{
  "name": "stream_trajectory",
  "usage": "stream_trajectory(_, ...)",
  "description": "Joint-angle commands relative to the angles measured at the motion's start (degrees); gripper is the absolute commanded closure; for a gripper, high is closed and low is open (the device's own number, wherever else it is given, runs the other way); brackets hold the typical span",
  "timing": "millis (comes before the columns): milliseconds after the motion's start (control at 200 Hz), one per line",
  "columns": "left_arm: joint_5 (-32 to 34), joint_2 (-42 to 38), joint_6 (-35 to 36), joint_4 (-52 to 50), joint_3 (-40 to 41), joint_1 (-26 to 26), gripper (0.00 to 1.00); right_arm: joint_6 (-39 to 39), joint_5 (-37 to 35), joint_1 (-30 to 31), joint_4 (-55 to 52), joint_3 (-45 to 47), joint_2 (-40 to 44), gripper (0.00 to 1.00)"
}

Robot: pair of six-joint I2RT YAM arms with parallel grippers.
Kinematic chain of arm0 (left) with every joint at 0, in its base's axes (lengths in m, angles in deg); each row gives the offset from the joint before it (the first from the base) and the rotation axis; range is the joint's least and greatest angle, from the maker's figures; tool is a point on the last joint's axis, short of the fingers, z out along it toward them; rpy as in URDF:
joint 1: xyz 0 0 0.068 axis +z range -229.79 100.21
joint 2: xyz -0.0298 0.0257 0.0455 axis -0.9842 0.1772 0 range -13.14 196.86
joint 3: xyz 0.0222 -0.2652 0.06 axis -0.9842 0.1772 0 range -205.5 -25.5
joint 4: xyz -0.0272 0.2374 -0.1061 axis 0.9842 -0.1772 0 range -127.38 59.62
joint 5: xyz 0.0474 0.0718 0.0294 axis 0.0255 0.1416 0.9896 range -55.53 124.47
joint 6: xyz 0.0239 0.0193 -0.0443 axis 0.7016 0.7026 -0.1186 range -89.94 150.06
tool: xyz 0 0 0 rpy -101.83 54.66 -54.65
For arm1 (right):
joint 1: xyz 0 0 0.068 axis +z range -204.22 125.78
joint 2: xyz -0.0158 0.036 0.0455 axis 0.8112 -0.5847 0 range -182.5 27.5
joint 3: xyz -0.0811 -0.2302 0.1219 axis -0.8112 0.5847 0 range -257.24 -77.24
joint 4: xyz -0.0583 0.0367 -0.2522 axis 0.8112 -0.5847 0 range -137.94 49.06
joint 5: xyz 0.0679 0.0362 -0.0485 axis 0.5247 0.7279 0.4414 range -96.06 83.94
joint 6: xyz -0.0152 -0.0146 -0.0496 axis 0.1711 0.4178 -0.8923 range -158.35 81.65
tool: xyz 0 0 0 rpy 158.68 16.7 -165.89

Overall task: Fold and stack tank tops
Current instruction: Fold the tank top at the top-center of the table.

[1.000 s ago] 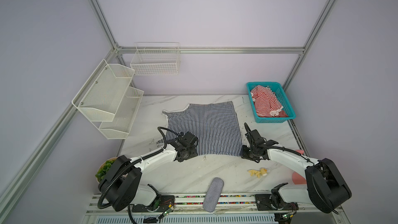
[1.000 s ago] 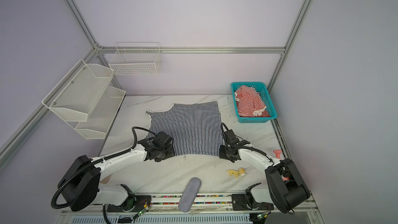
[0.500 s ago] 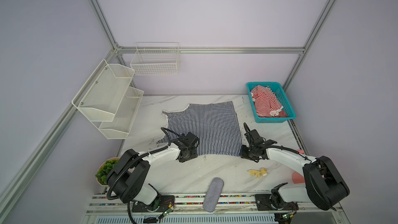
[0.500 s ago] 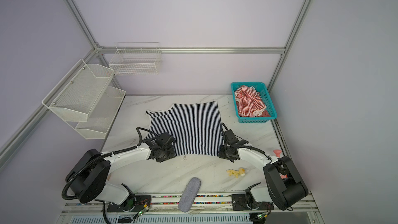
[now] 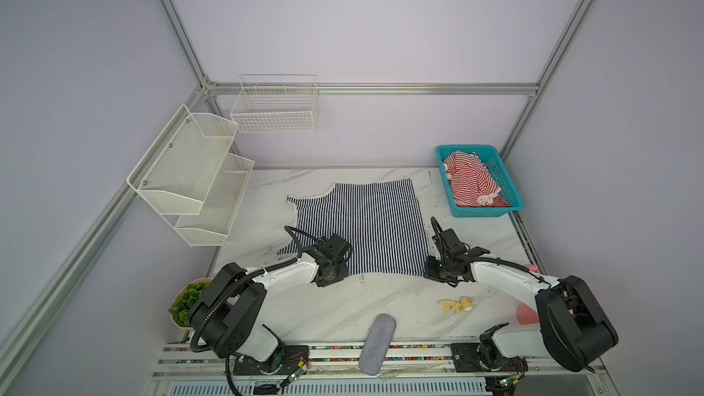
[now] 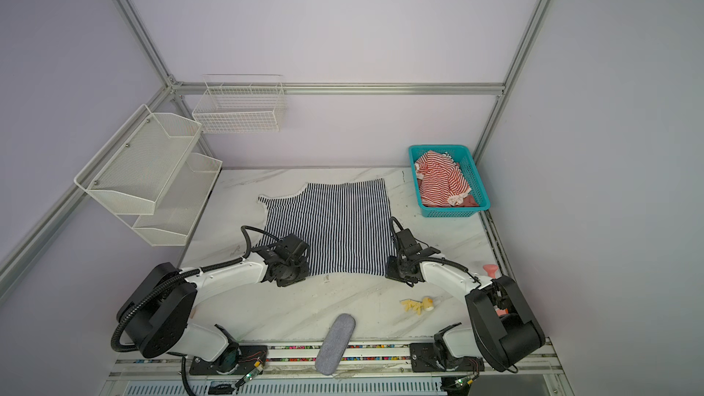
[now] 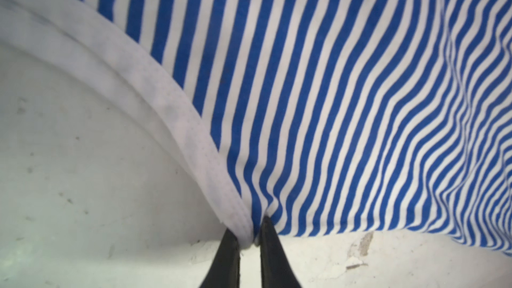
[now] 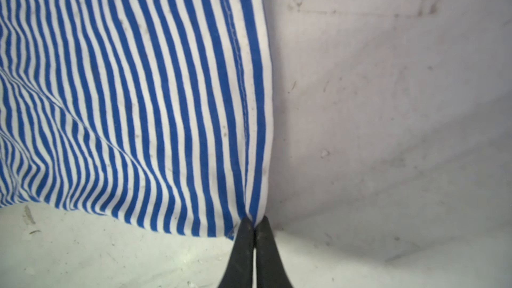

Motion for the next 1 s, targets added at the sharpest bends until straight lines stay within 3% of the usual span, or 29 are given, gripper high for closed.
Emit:
stream_trajectory(0, -2.12, -0.43, 0.89, -0.11, 2.21, 0.17, 0.99, 0.36, 0.34, 0.38, -0.44, -0.65, 0.48, 1.00)
stream_trajectory(200, -3.25, -3.66, 1.38, -1.61, 2.35, -0.07, 1.00, 0.19, 0.16, 0.47, -2.68, -2.76, 3.92, 1.00)
stream_trajectory(470, 0.68, -10.04, 5.28, -8.47, -2.88, 0.15, 1.00, -1.33, -0.60, 0.51, -4.22, -8.31, 5.23, 1.00)
stream_trajectory(990, 0.37, 3.17, 21.93, -14.16, -21.34, 6.99, 1.00, -8.75, -1.74, 0.44, -3.01, -27.59, -15.37, 1.00)
